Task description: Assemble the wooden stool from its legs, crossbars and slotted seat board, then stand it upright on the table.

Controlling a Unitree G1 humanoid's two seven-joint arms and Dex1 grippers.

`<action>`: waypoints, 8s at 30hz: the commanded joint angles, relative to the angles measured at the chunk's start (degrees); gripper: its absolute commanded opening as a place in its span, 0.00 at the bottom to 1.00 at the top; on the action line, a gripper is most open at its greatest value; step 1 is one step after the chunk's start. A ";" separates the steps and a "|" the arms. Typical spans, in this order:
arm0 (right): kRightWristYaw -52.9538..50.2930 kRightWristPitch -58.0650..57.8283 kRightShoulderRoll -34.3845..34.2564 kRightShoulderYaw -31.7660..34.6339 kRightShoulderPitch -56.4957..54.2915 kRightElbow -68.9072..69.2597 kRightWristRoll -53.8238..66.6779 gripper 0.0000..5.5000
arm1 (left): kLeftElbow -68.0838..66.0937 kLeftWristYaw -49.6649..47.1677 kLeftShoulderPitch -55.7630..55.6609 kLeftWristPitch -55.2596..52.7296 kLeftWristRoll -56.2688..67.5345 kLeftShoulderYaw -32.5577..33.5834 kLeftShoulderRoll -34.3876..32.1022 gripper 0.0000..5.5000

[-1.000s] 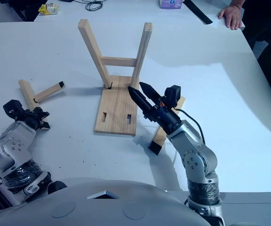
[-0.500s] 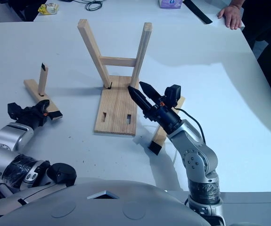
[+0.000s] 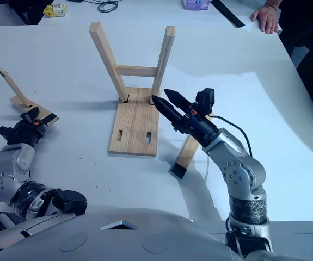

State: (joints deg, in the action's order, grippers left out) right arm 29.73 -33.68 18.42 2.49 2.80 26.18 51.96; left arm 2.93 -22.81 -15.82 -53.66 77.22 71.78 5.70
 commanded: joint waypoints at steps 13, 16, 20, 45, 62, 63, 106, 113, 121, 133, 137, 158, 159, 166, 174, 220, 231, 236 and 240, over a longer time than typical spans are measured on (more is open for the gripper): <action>0.72 -4.55 2.85 1.12 -4.11 -1.09 3.00 0.59 | -7.26 -2.79 15.39 14.49 -5.79 -8.24 14.18 0.55; 0.39 -4.18 2.35 1.07 -3.62 -0.69 2.95 0.59 | 0.47 0.39 20.86 12.06 -14.36 -18.77 8.21 0.55; -0.25 -3.31 1.29 0.62 -2.53 -0.06 2.41 0.59 | 11.58 8.92 24.94 9.59 -25.16 -37.69 -4.93 0.55; -0.85 2.64 -6.16 -2.87 -1.87 -1.42 -3.11 0.59 | 2.29 18.98 8.14 14.94 -70.27 -62.70 -32.13 0.55; -1.64 2.51 -6.60 -2.55 0.02 -0.03 -3.07 0.59 | 3.51 20.23 11.99 13.10 -71.75 -59.69 -29.62 0.55; -1.62 2.47 -6.56 -2.56 0.00 -0.06 -3.06 0.59 | 3.70 20.18 12.28 12.94 -71.86 -59.58 -29.45 0.55; -2.05 1.34 -5.08 -1.99 0.89 0.77 -1.97 0.59 | 9.37 20.85 20.27 19.08 -82.33 -56.57 -29.24 0.55; -1.93 1.67 -5.34 -2.29 0.88 0.54 -2.43 0.59 | 8.46 20.62 20.48 19.85 -82.38 -56.63 -28.58 0.55; -1.61 1.35 -4.40 -1.47 1.31 1.08 -2.08 0.59 | 20.56 19.55 22.03 5.50 -72.15 -52.93 -14.81 0.55; -0.98 0.12 -2.94 -1.17 0.76 0.87 -1.37 0.59 | 32.36 7.73 16.79 -3.16 -72.29 -50.88 -1.87 0.72; -0.60 -0.27 -2.74 -1.16 -0.47 0.13 -1.29 0.59 | 26.17 4.66 13.22 -1.50 -72.91 -50.29 0.37 0.72; 0.24 0.47 -4.45 -2.06 -2.65 -2.00 -2.47 0.59 | 7.49 -3.07 6.95 3.17 -70.50 -45.41 1.71 0.72; -0.02 0.63 -4.75 -2.13 -2.31 -1.70 -2.61 0.59 | 7.80 -2.75 7.32 2.66 -70.53 -45.63 1.29 0.72; -1.74 2.20 -7.07 -2.85 0.70 0.20 -3.66 0.59 | 11.44 -0.33 9.50 -1.89 -70.75 -46.06 -1.72 0.59; -4.42 4.32 -9.48 -3.64 4.64 3.88 -4.40 0.59 | 11.72 14.81 12.26 -8.48 -65.75 -46.57 -13.82 0.37; -26.44 -8.76 -30.68 -33.79 -36.48 -24.36 -29.07 0.59 | 4.60 63.14 36.28 17.82 -62.77 -71.33 -52.50 0.37; -21.43 -3.20 -33.12 -38.61 -36.84 -28.49 -35.48 0.59 | 2.41 61.72 32.79 18.09 -63.81 -73.35 -53.40 0.37; -23.51 0.43 -33.66 -36.24 -37.25 -34.37 -38.72 0.59 | 1.91 61.58 33.34 18.51 -63.82 -73.57 -53.31 0.37; -23.76 1.44 -32.95 -34.59 -36.79 -35.83 -39.80 0.59 | 1.78 61.26 34.08 18.66 -63.81 -73.41 -53.11 0.37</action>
State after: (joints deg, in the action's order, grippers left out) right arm 6.85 -32.78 -8.17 -33.63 -32.29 -8.67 13.39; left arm 10.81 40.70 12.47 -29.04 18.32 2.40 -47.32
